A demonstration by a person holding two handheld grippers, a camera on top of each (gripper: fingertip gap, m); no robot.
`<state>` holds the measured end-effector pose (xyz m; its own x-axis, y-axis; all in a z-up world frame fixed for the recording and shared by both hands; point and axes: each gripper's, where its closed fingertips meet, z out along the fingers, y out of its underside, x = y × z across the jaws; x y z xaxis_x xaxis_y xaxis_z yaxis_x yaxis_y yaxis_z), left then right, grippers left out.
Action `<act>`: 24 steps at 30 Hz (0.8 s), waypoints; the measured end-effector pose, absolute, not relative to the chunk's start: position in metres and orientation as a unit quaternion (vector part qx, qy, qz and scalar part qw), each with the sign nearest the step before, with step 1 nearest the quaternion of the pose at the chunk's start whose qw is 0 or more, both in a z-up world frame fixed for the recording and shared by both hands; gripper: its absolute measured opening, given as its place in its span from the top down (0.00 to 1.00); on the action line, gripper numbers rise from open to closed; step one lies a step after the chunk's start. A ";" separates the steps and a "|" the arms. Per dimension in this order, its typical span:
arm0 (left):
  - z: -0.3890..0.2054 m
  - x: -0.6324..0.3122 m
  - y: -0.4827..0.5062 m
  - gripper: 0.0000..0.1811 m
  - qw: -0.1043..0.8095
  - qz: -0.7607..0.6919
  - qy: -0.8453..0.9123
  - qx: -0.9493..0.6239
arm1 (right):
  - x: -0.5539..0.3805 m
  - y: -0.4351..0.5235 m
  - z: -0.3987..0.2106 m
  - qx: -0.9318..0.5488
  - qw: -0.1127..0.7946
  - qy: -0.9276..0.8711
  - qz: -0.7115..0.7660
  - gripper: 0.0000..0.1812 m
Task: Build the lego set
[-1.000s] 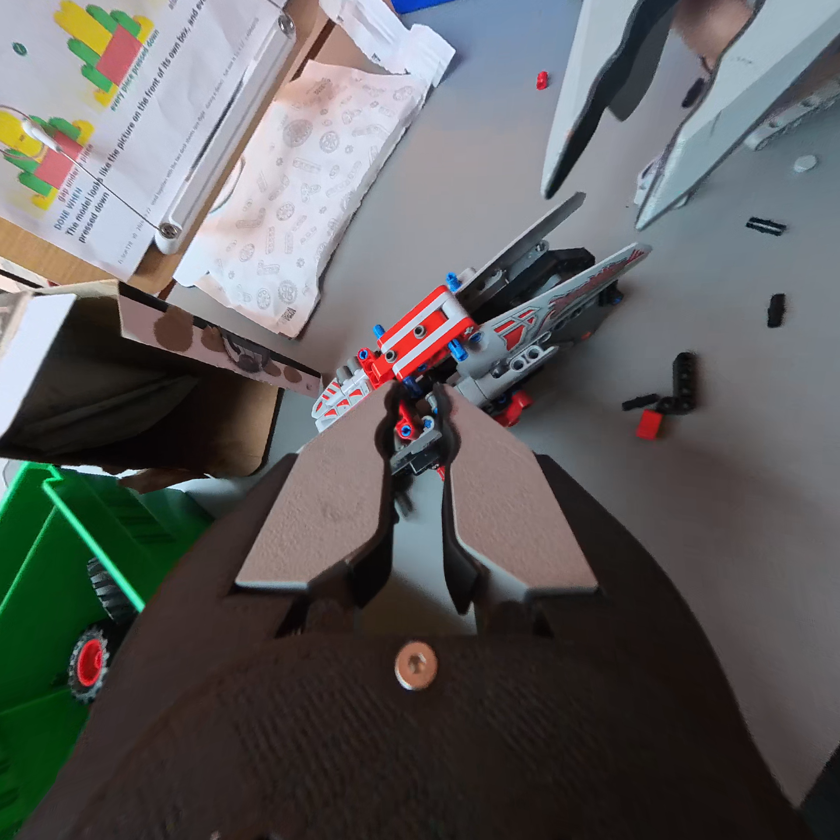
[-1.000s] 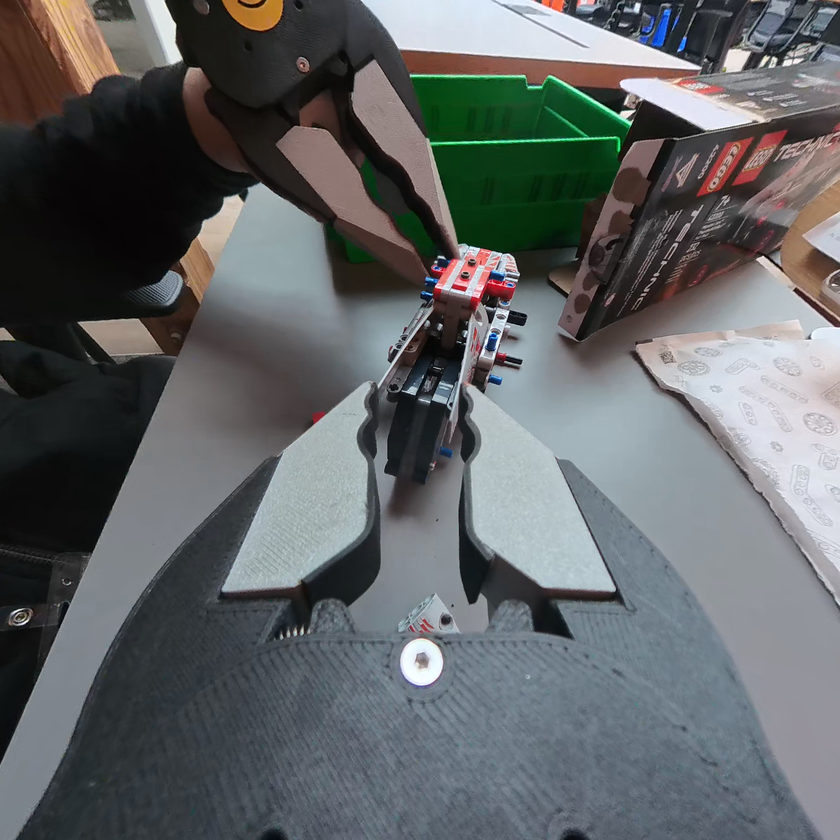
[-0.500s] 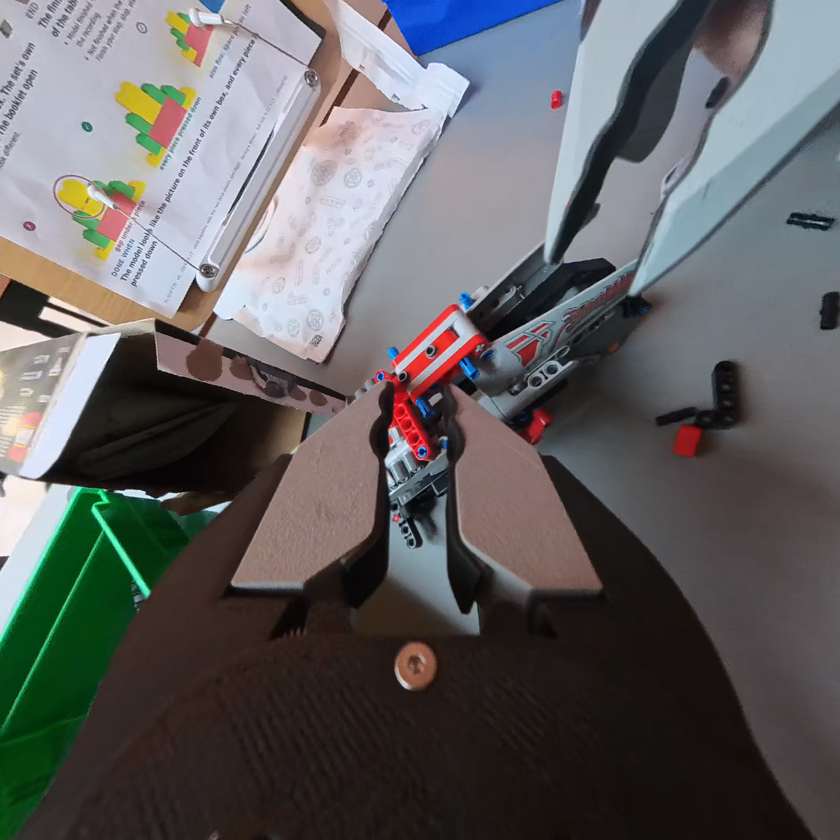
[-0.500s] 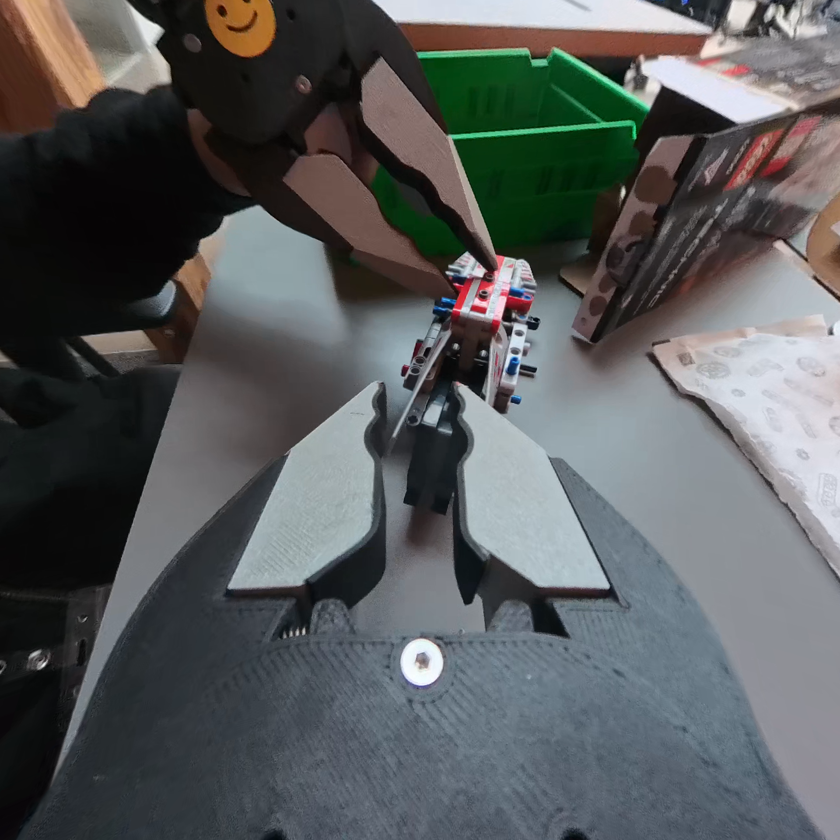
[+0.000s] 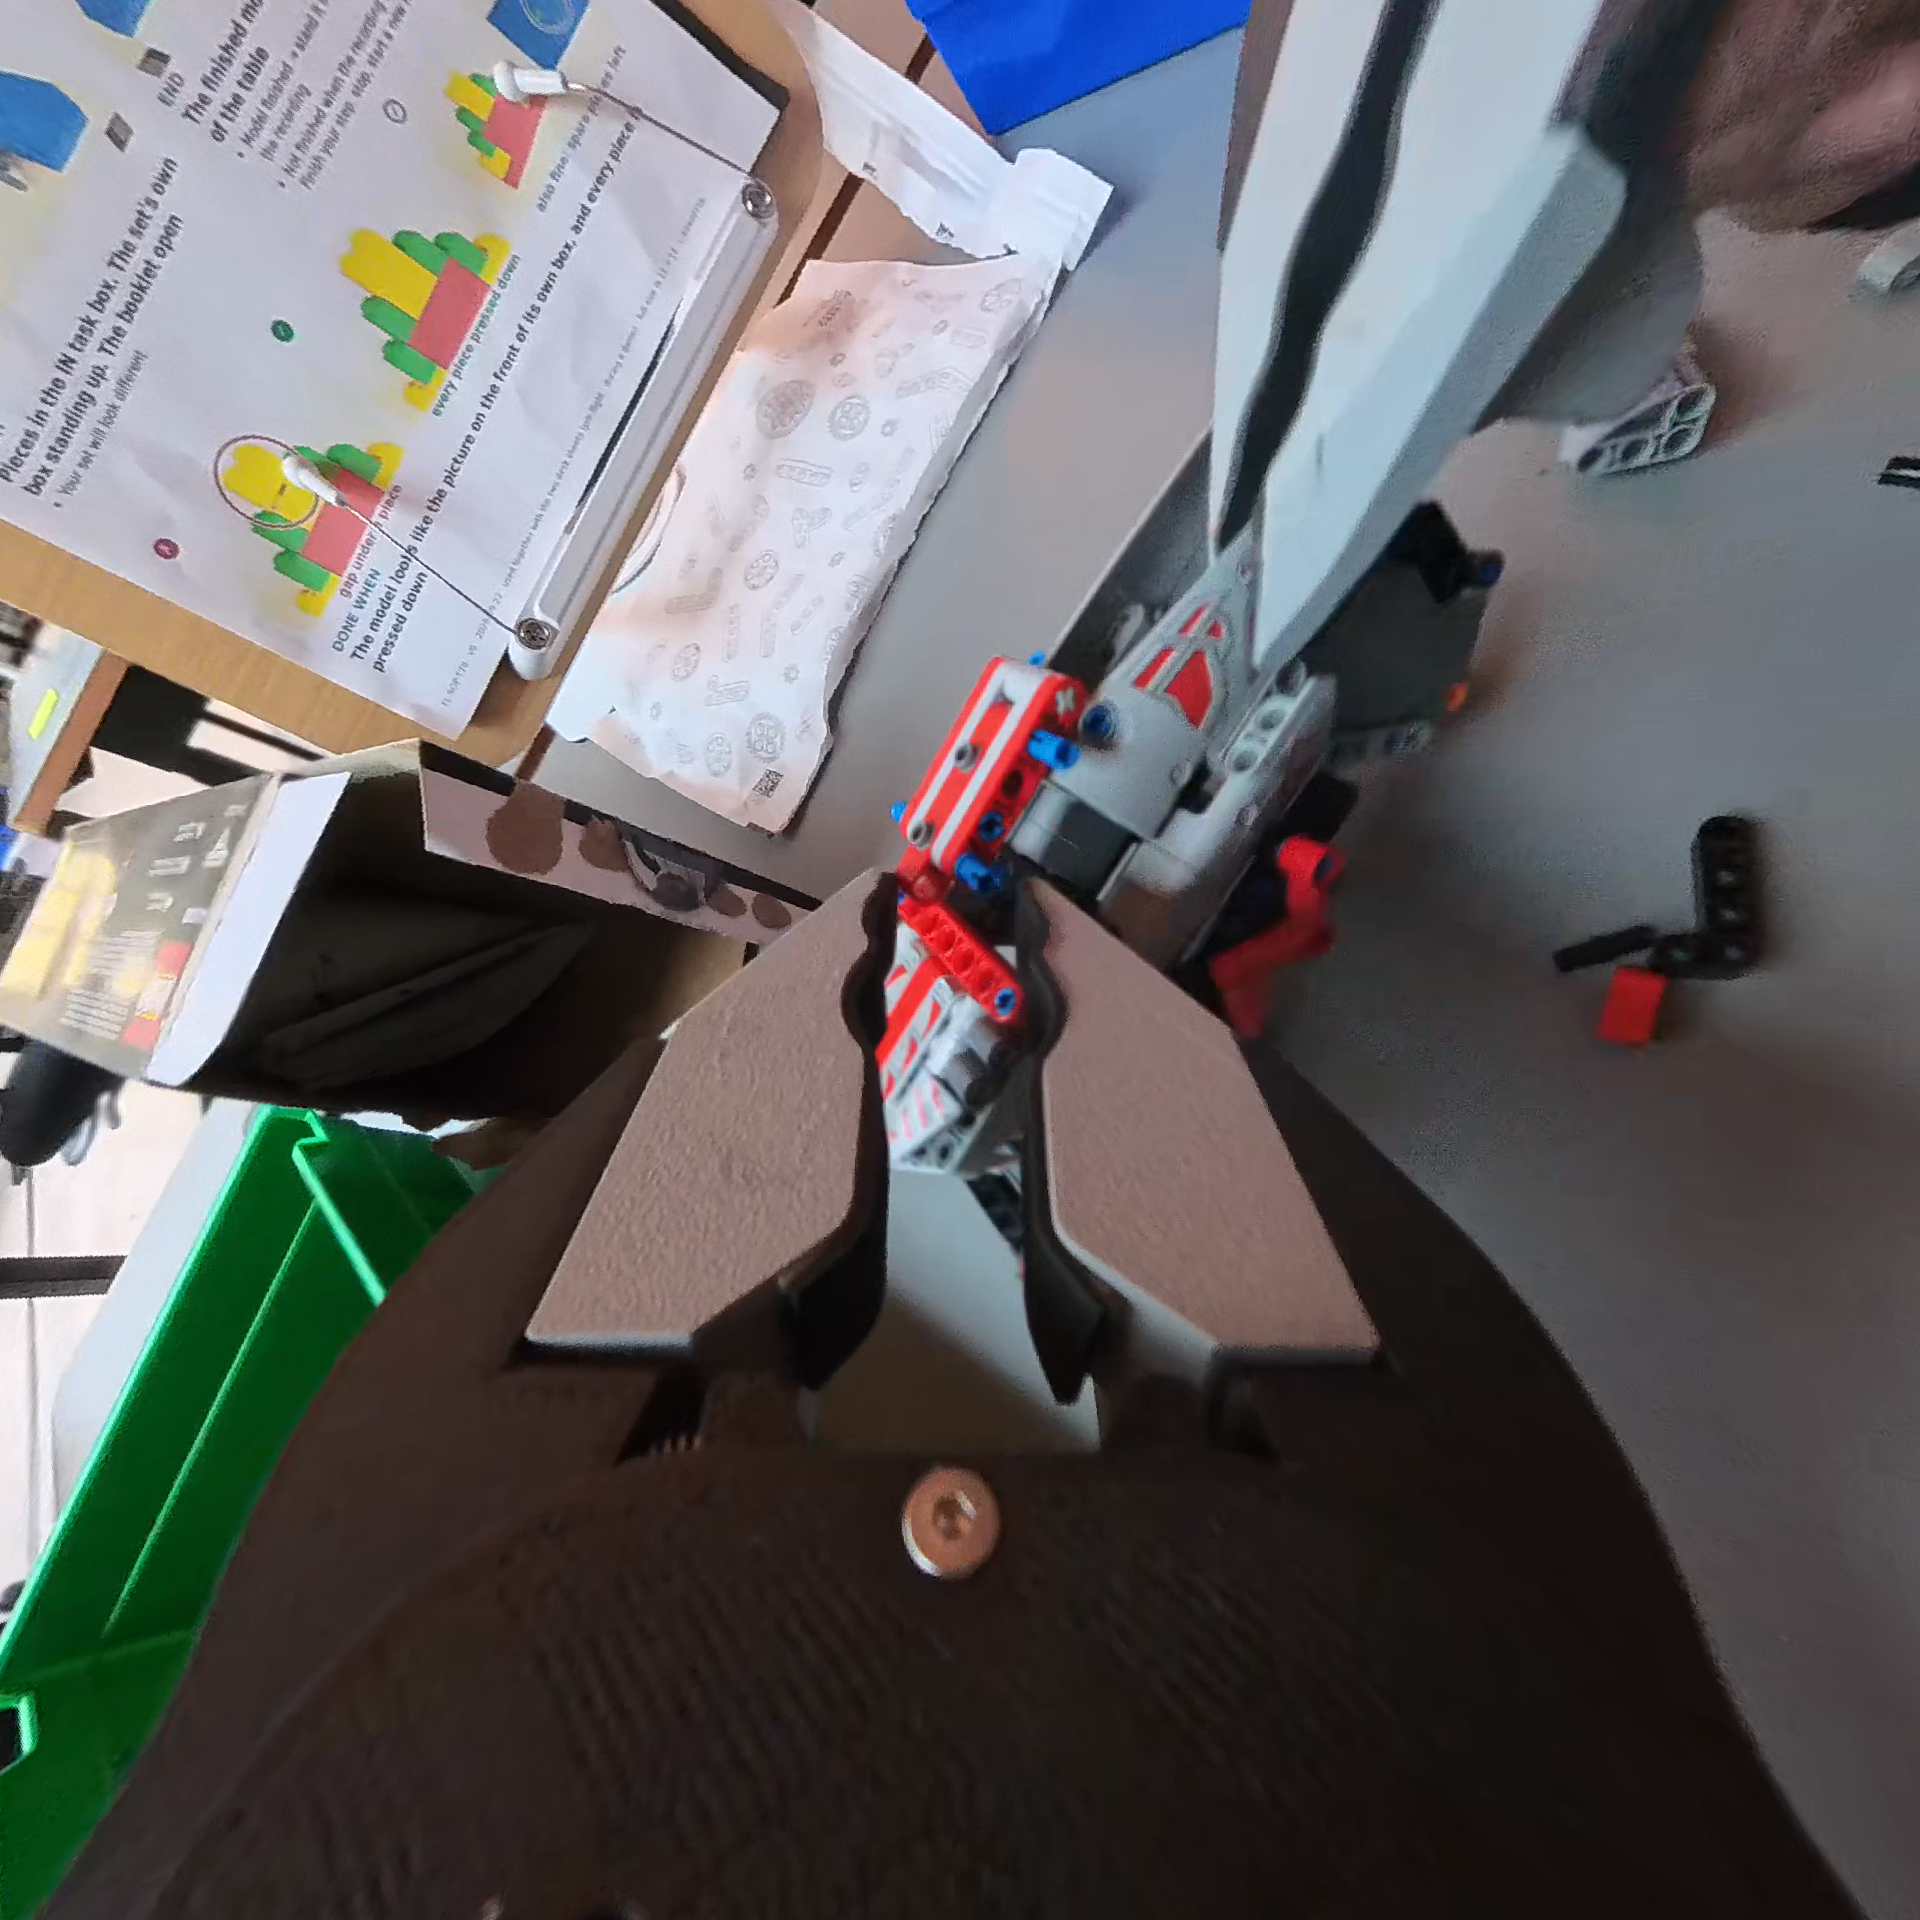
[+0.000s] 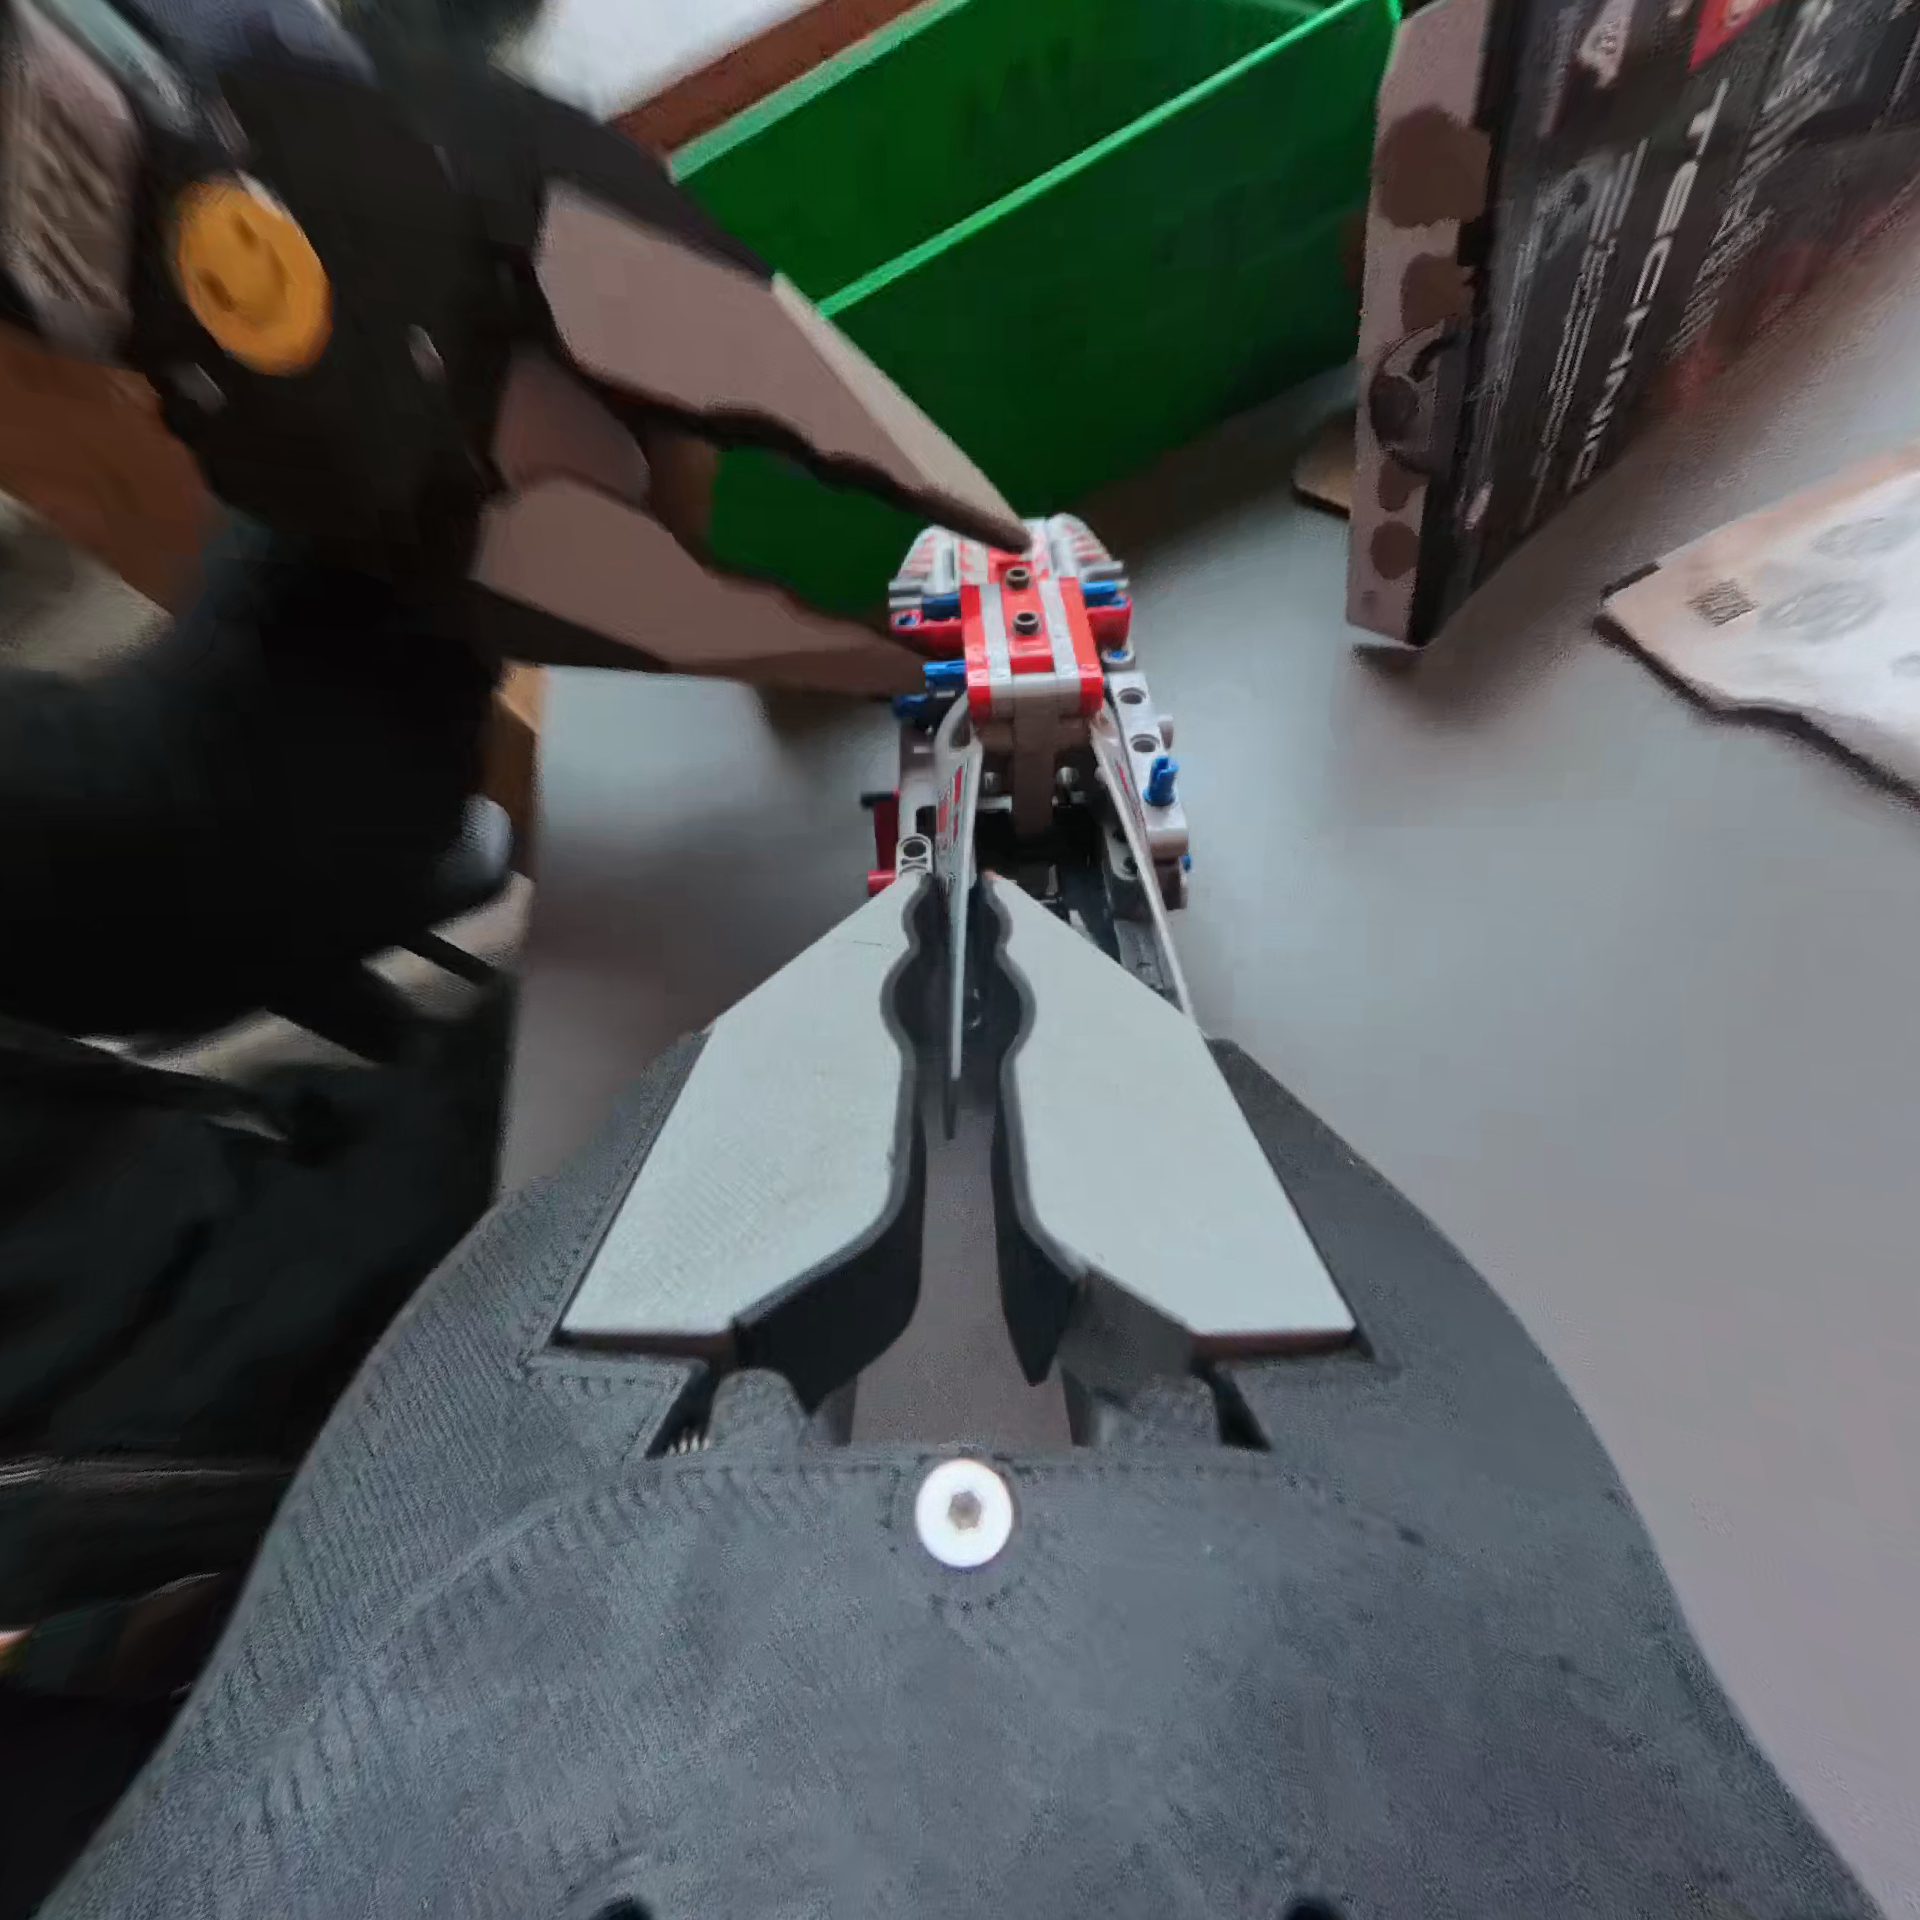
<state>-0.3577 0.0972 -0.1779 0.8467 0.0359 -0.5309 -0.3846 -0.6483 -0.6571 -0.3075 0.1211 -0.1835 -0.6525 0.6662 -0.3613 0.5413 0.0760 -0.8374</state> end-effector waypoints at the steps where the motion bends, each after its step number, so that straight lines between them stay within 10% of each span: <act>1: -0.178 -0.358 0.098 0.89 0.408 0.263 0.103 -0.869 | -0.306 0.123 -0.181 -0.418 0.031 -0.717 0.557 0.98; 24: -0.201 -0.318 0.097 0.93 0.352 0.215 0.137 -0.901 | -0.305 0.127 -0.193 -0.414 0.040 -0.732 0.539 0.98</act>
